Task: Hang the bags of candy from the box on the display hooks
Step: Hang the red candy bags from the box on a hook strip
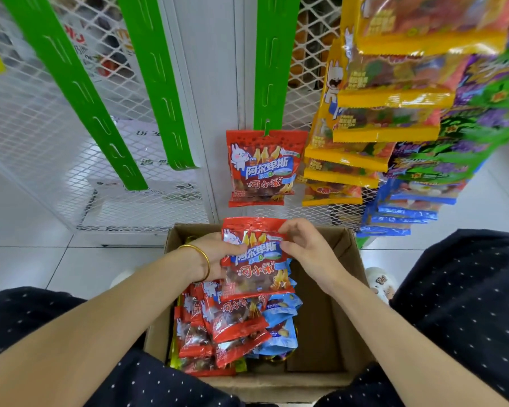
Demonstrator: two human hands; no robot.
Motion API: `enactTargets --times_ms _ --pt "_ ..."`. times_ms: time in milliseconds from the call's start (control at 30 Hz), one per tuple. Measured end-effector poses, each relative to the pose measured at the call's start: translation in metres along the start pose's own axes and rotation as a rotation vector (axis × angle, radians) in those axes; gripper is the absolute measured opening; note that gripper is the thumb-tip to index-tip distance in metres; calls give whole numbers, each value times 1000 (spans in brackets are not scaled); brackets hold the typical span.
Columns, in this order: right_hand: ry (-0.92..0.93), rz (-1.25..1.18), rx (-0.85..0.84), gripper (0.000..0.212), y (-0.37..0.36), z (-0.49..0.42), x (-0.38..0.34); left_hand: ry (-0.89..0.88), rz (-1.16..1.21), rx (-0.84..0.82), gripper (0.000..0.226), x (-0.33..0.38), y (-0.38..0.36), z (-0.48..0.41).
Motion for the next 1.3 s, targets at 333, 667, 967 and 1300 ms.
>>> enactTargets --times_ms 333,667,967,1300 --pt "278 197 175 32 29 2 -101 -548 -566 167 25 141 0 41" --pt "620 455 428 40 33 11 -177 -1245 -474 422 22 250 -28 86" --pt "795 393 718 31 24 20 -195 -1240 -702 392 44 266 -39 85" --pt "749 399 675 39 15 12 -197 -1016 -500 190 50 250 -33 77"
Point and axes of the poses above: each hand's wrist, its own z-axis away from the middle knuckle, its own y-axis out of the back of the hand, x = y × z, the point moved 9 cm from there along -z, towards the middle knuckle, and after that the axes turned 5 degrees about -y, right-handed, at the moved point
